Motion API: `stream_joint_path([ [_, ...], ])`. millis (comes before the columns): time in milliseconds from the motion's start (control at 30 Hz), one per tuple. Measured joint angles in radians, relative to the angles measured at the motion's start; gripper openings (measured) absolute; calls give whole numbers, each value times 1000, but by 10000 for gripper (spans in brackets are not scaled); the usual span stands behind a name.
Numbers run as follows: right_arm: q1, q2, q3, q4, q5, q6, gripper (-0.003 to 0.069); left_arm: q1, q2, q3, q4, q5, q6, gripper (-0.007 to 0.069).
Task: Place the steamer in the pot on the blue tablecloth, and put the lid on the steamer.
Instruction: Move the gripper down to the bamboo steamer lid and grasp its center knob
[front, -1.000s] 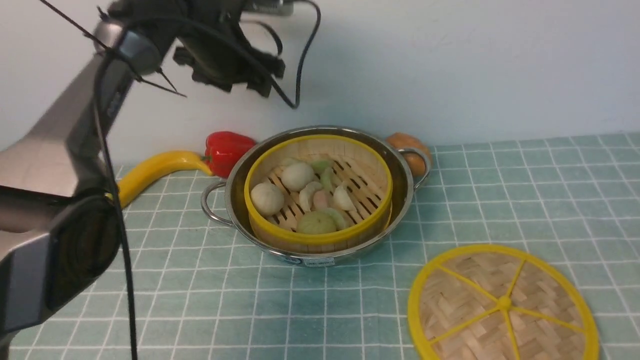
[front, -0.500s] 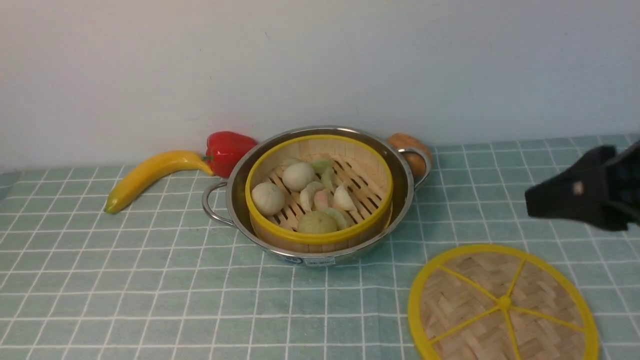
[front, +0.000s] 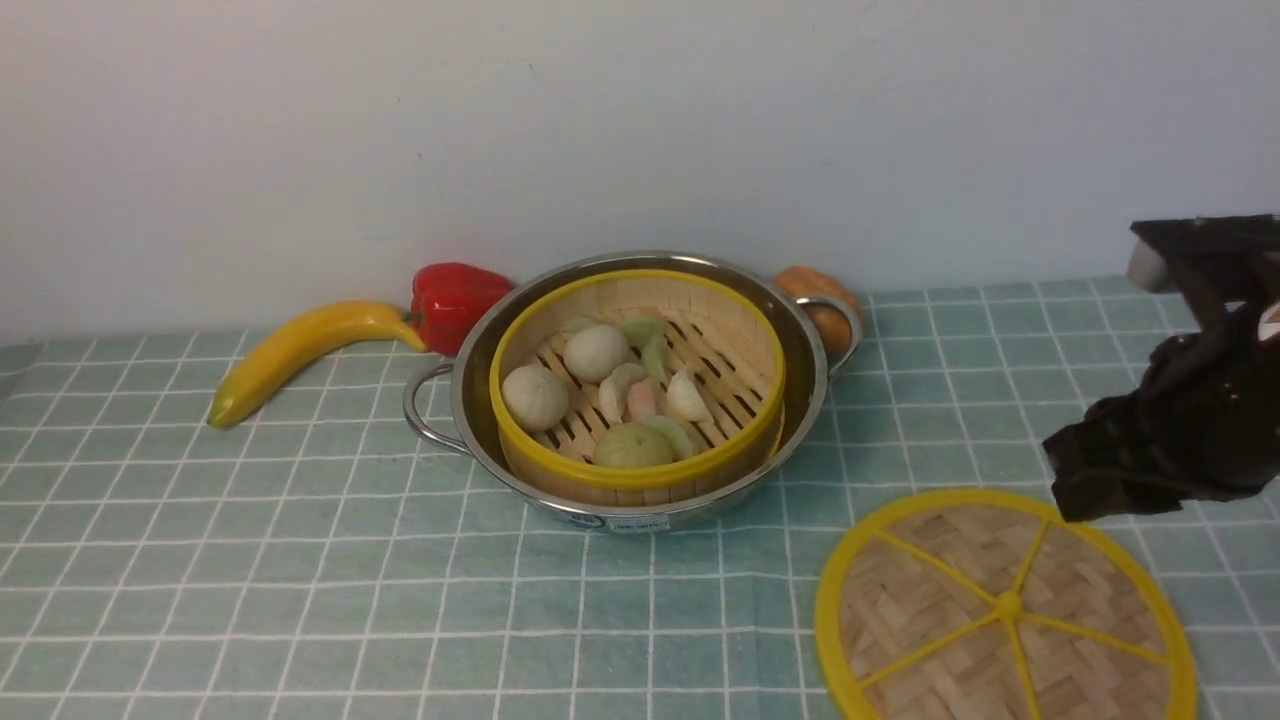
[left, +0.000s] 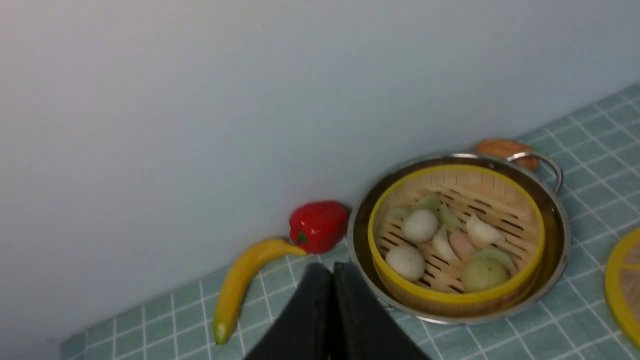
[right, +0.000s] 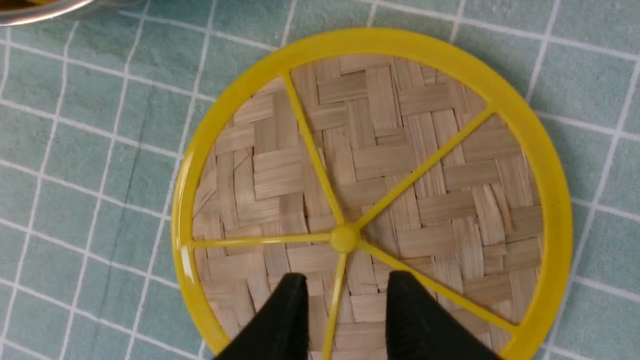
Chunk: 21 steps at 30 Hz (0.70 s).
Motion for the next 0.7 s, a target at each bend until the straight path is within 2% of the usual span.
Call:
stream_joint_path([
  [100, 69, 15, -1, -23, -26, 14, 240, 0, -175, 304, -26, -157, -1, -23],
  [200, 173, 42, -2, -122, -49, 110, 240, 0, -293, 518, -54, -265, -21, -23],
  [233, 178, 44, -2, -139, -49, 119, 240, 0, -315, 562, -61, -279, -26, -23],
  [267, 203, 60, -2, -217, -48, 205, 240, 0, -370, 667, -85, -330, -45, -23],
  [333, 208, 80, -2, -316, -35, 283, 240, 0, -417, 779, -131, -374, -56, -23],
  [500, 208, 112, -2, -358, -27, 313, 240, 0, -468, 903, -214, -413, -58, -22],
  [700, 208, 176, -5, -349, -48, 310, 240, 0, -469, 923, -242, -426, -58, -22],
])
